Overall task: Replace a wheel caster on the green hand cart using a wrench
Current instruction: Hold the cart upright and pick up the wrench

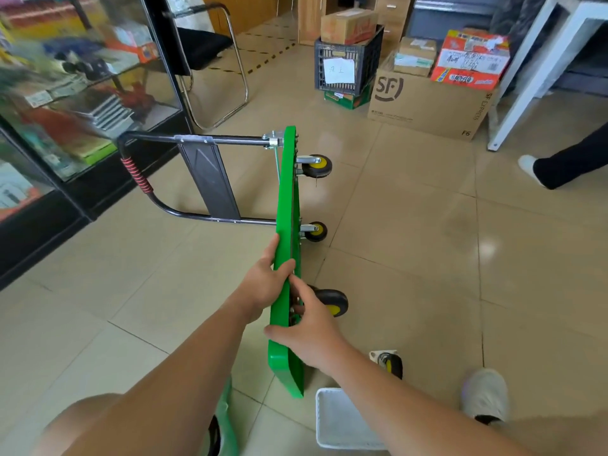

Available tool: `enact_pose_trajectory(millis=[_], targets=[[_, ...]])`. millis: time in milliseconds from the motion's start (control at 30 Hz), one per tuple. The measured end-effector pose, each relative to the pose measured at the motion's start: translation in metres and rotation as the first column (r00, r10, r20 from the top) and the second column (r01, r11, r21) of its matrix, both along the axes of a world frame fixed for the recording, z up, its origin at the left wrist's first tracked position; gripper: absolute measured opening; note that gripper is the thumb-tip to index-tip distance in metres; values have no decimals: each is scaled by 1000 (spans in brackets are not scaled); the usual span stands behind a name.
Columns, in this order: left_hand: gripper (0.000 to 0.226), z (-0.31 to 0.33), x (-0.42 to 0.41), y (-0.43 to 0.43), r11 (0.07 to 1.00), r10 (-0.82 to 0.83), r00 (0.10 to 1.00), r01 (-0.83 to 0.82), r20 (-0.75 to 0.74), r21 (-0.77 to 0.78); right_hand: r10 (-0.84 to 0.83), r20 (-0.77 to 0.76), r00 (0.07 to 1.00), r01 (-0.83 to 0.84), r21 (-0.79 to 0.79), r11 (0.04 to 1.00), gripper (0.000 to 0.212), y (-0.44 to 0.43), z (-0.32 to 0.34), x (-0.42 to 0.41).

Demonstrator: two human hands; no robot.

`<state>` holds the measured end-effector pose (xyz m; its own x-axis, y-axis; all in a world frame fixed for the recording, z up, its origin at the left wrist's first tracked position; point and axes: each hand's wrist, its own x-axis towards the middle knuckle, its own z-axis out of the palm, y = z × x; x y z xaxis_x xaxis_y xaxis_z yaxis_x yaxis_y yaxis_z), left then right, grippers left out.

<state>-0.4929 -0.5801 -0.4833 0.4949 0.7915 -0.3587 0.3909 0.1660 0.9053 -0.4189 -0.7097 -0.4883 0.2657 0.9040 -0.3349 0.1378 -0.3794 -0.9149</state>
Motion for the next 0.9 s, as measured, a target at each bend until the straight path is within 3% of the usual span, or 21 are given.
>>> enact_pose_trajectory(millis=[400,900], targets=[[68,5,-6,-29,998,8,995,-1,-99,71,22,-42,999,-21,24,999,107,-22,2,-4],[62,9,-14,-42,999,-37,997,39,-62,28,13,-119,993,-9,35,999,100,-34,-2,0]])
